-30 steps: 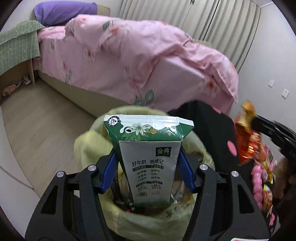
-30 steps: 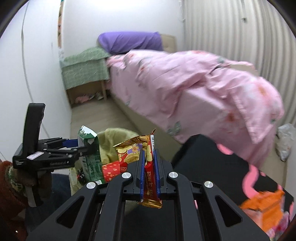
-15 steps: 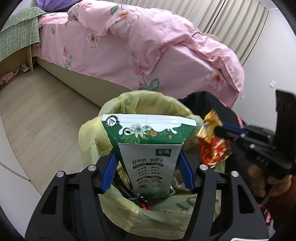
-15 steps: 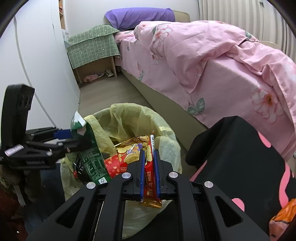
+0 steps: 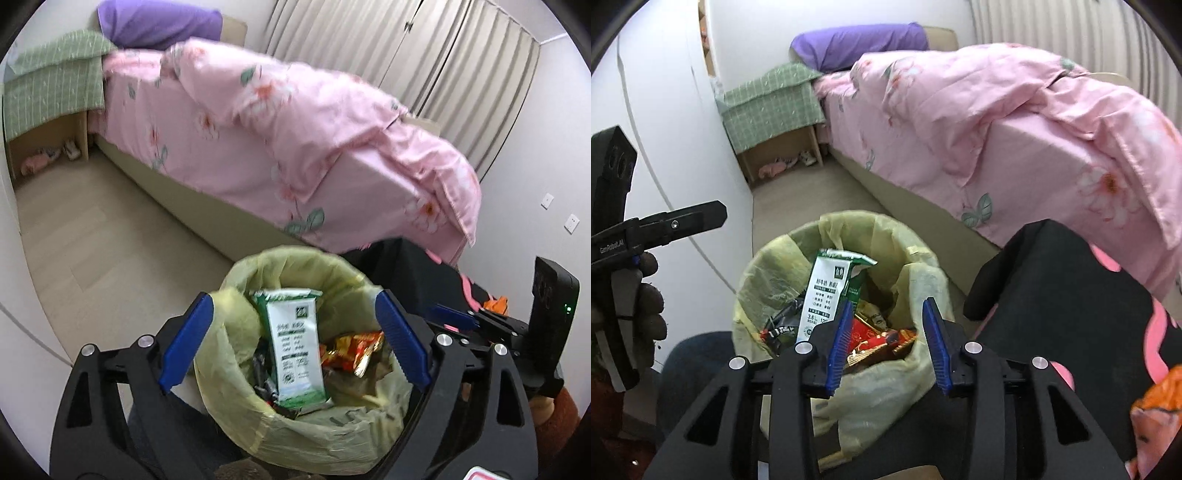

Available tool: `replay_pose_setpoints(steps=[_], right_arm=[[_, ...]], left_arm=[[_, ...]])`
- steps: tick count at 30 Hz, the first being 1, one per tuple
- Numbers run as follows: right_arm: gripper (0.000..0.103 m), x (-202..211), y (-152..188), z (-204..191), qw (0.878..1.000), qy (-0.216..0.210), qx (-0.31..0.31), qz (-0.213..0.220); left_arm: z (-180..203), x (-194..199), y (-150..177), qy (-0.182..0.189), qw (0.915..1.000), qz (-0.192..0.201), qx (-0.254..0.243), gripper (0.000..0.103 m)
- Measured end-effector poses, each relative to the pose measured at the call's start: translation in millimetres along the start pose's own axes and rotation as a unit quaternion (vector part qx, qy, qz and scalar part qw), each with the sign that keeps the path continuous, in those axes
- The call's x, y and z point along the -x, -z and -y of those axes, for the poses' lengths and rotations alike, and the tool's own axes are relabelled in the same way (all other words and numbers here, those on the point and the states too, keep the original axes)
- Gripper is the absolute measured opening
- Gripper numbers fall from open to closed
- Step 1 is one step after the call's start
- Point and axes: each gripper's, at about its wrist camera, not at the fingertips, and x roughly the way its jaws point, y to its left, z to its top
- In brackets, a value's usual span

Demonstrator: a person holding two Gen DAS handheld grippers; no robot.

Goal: Collect trash
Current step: 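Grasp the red snack bag with the left tool while the right tool grasps the yellow wrapper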

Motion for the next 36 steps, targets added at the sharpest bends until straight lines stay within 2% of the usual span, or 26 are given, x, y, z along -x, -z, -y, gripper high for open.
replay_pose_setpoints(steps=[7,9,11,16,21,23,25,26,31,33,36], right_arm=[[0.038,91.9,25.4,25.0,0.997,0.046,-0.024,0.057],[0.043,120.8,42.3,38.6,0.995,0.063,-0.043,0.068],[0.05,147.1,63.5,53.0,0.992,0.081,-0.058,0.072],[0.05,204.9,119.0,84.3,0.981,0.162,-0.075,0.075],[0.051,254.1,176.2,113.1,0.968,0.196,-0.131,0.083],[0.051,262.8,194.9,116.1,0.965,0.214,-0.135,0.066],[0.051,269.9,211.4,120.1,0.96,0.233,-0.142,0.061],[0.051,273.1,219.6,122.8,0.959,0.234,-0.148,0.06],[0.051,273.3,250.2,126.0,0.962,0.212,-0.164,0.048],[0.051,268.2,259.5,123.4,0.965,0.202,-0.162,0.041],[0.051,256.0,267.8,113.4,0.97,0.19,-0.15,0.027]], left_arm=[[47.3,30.4,2.9,0.029,0.9987,0.027,-0.033,0.085],[63.7,34.6,9.3,0.044,0.9978,0.025,-0.042,0.085],[83.5,33.8,17.7,0.063,0.9965,0.015,-0.053,0.085],[142.6,16.9,49.9,0.111,0.9881,-0.031,-0.102,0.085],[191.2,0.6,81.1,0.156,0.9765,-0.075,-0.128,0.085],[209.8,-0.4,90.7,0.174,0.9709,-0.084,-0.142,0.085],[231.7,0.7,103.3,0.196,0.9624,-0.093,-0.163,0.085],[244.0,0.7,110.3,0.211,0.9556,-0.102,-0.179,0.085],[285.9,-5.2,142.2,0.227,0.932,-0.141,-0.244,0.085],[295.7,-5.1,151.3,0.234,0.9261,-0.15,-0.256,0.085],[303.7,-5.0,158.1,0.229,0.9258,-0.15,-0.261,0.085]])
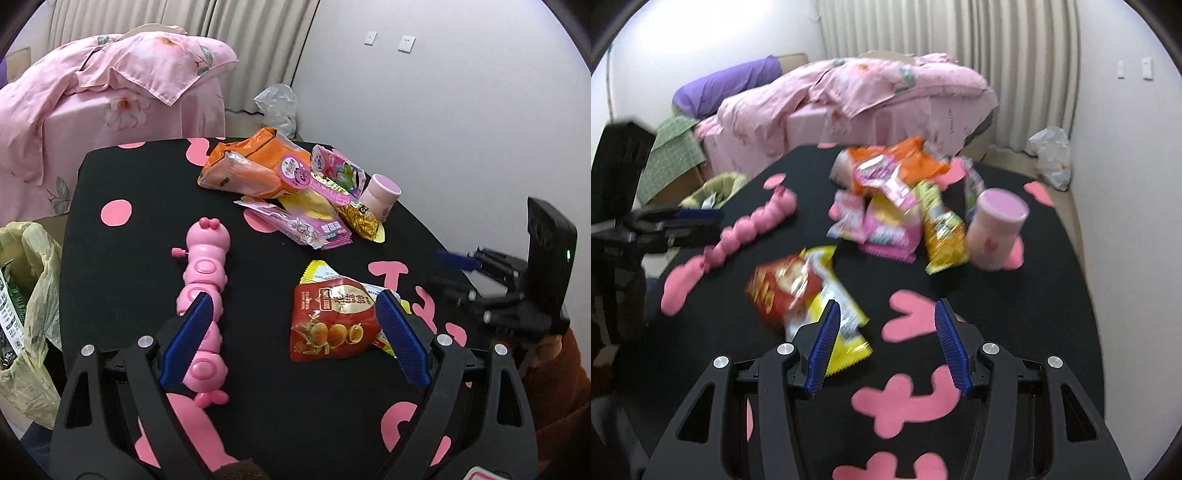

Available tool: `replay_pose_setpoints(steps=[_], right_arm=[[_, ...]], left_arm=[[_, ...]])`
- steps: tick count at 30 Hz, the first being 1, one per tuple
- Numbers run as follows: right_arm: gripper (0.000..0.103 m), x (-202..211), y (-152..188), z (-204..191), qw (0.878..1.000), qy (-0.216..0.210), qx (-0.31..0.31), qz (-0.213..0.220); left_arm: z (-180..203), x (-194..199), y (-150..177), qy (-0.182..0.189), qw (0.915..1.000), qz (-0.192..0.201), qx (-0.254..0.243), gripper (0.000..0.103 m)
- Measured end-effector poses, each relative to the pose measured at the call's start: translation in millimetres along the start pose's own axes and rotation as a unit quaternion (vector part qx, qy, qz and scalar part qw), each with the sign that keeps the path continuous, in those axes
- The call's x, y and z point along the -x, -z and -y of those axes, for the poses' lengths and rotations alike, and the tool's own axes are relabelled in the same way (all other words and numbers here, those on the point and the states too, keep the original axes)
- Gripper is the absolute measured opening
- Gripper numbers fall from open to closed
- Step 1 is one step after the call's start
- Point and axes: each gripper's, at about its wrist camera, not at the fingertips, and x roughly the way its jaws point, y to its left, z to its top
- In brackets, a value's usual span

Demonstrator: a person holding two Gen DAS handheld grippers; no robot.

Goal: Collect trash
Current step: 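Grasp the red snack bag with the left tool while the right tool grasps the yellow wrapper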

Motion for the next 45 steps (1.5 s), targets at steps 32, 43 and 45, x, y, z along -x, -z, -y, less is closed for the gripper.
replay_pose_setpoints(steps=[32,43,45], right_arm=[[0.045,4.1,49.2,14.3,0.999,0.029,-0.029,-0.033],[0.047,13.3,44.6,0.3,1.0,0.0,-0.005,-0.021],[0.047,15.5,40.5,-3.2,1.0,0.006,0.004,-0.013]], left_arm=[[41.6,-75.1,3.3,-0.054,0.9928,-0.106,-0.01,0.058],[33.4,-45.8,9.9,-0.01,0.9957,-0.092,0.001,0.024],[30.3,-39.5,13.3,-0.009,0.9958,-0.091,0.004,0.022]])
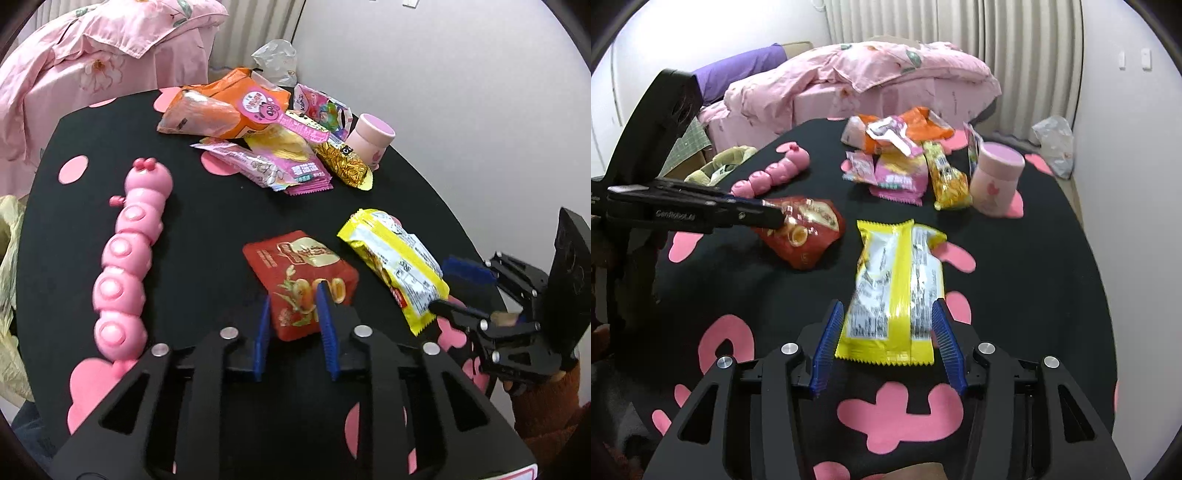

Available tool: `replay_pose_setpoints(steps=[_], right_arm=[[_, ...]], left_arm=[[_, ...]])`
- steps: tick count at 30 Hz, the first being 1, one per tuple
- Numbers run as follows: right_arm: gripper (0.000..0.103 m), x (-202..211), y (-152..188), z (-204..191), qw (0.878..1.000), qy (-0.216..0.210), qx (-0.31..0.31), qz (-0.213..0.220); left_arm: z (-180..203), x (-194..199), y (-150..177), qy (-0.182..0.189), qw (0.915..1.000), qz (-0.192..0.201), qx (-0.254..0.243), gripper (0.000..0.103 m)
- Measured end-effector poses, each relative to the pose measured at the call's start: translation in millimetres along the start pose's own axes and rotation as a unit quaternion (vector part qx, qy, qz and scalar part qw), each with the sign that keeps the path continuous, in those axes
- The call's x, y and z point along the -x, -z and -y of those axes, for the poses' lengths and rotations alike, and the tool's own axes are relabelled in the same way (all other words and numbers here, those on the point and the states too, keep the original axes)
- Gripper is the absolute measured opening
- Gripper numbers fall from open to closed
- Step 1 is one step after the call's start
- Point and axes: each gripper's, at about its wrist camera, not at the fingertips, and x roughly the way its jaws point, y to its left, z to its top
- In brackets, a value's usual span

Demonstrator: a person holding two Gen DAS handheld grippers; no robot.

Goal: Collect trash
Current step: 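Grasp the red snack bag with the left tool while the right tool grasps the yellow wrapper, then lift the red snack bag with the left tool while the right tool holds the yellow wrapper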

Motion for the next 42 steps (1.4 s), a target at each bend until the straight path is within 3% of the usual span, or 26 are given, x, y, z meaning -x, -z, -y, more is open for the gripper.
replay_pose_setpoints(steps=[6,8,11,12,13,15,17,24,27,31,35,37,38,40,42], right_arm=[[0.047,-7.8,-7.5,8.7,1.0,0.013,-0.019,-0.005],[0.047,-12.6,-6.5,12.5,0.999,0.006,-0.031,-0.012],[0.046,-20.0,-1.9,13.5,0.999,-0.005,-0.04,-0.023],[0.037,-20.2,-0.1,12.4,0.999,-0.005,-0.039,-0.021],[0.036,-20.1,1.1,11.9,0.999,-0.005,-0.038,-0.021],[0.027,-17.7,2.6,12.9,0.999,-0.002,-0.041,-0.02],[0.025,-13.9,3.5,15.7,0.999,0.003,-0.044,-0.018],[0.025,-6.7,11.9,30.3,0.998,0.015,-0.065,-0.014],[0.025,-7.2,12.1,30.0,0.997,0.013,-0.069,-0.009],[0.025,-8.4,9.1,24.7,0.998,0.01,-0.063,-0.008],[0.025,-6.4,8.9,22.1,0.998,0.01,-0.056,-0.006],[0.025,-4.4,9.6,23.0,0.998,0.008,-0.058,-0.003],[0.025,-3.8,9.7,23.5,0.998,0.007,-0.058,-0.002],[0.025,-4.1,10.0,24.9,0.998,0.008,-0.059,-0.002],[0.025,-5.3,11.1,26.3,0.998,0.008,-0.063,-0.004]], left_arm=[[-8.5,12.6,8.2,-0.002,0.9999,0.01,0.004,0.022],[-8.9,15.6,6.7,0.008,0.9998,0.02,-0.002,0.043],[1.4,17.6,2.3,0.013,0.9987,0.032,-0.036,0.05],[9.8,14.5,-0.5,0.016,0.9976,0.029,-0.061,0.051],[14.6,10.6,-2.2,0.014,0.9967,0.025,-0.076,0.053],[25.0,-2.1,-6.4,-0.004,0.9946,0.01,-0.103,0.053],[28.7,-16.8,-9.7,-0.033,0.9933,-0.009,-0.111,0.053],[17.8,-26.6,-2.7,-0.047,0.9962,-0.022,-0.07,0.053],[19.8,-25.7,0.1,-0.049,0.9957,-0.02,-0.076,0.042],[20.6,-25.6,0.0,-0.044,0.9962,-0.021,-0.073,0.014],[20.4,-18.8,-0.5,-0.027,0.9968,-0.013,-0.074,0.014],[18.7,-11.2,-3.6,-0.002,0.9972,0.002,-0.075,0.023],[16.7,-7.5,-6.1,0.019,0.9967,0.007,-0.078,0.039],[16.2,-4.2,-10.4,0.045,0.9947,0.012,-0.091,0.057],[20.1,-5.1,-13.9,0.044,0.991,0.017,-0.125,0.057]])
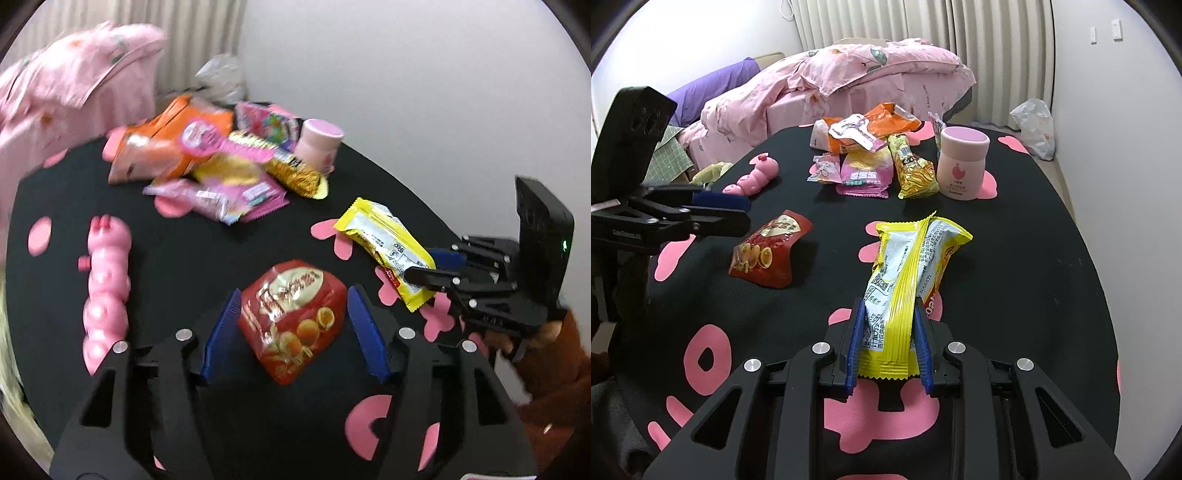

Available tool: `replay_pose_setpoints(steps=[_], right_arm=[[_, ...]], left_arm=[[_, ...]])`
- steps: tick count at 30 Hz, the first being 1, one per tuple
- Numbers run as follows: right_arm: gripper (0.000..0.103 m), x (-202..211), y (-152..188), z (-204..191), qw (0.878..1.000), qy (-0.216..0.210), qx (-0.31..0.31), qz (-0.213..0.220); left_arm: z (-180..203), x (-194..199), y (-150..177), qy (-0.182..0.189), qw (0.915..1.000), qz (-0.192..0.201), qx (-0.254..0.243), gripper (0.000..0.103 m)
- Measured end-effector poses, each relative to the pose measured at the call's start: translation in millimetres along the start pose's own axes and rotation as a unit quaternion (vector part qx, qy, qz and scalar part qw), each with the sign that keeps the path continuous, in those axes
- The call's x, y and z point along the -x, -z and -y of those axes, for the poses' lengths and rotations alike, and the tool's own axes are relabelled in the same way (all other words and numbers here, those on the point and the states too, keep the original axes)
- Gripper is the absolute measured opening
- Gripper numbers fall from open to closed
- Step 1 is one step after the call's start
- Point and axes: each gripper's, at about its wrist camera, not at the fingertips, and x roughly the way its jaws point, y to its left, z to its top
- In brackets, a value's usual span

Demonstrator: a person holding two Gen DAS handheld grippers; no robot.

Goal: Collect trash
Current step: 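Lift the red snack bag with the left tool while the right tool holds the yellow wrapper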

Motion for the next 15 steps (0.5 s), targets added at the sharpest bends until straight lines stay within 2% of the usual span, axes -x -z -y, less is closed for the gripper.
replay_pose_setpoints(steps=[2,3,6,9,12,14,15], right_arm=[[0.025,-1.0,0.8,1.5,1.0,0.0,-0.004,-0.001],[0.025,-1.2,1.2,2.1,1.0,0.0,-0.006,-0.001],[0.025,-1.2,2.1,3.7,1.0,-0.001,-0.007,-0.003],[0.025,-0.7,2.3,6.1,1.0,0.001,-0.01,-0.002],[0.025,-1.3,1.9,6.8,1.0,0.003,-0.012,0.0],[0.025,-0.5,1.5,5.2,1.0,0.002,-0.01,0.002],[0.025,-0.1,1.3,4.2,1.0,0.002,-0.008,0.003]], left_arm=[[2.4,-7.8,-2.4,-0.013,0.9994,-0.01,-0.031,0.057],[4.2,-17.1,-2.0,-0.007,0.9983,-0.036,-0.046,0.057],[11.6,-32.4,6.8,0.011,0.9945,-0.076,-0.071,0.057],[19.3,-33.1,13.1,-0.013,0.9942,-0.069,-0.081,0.052],[17.8,-31.6,14.3,-0.023,0.9957,-0.062,-0.065,0.036],[12.8,-27.6,16.3,-0.026,0.9967,-0.057,-0.051,0.017],[9.6,-25.1,16.3,-0.03,0.9972,-0.053,-0.043,0.013]])
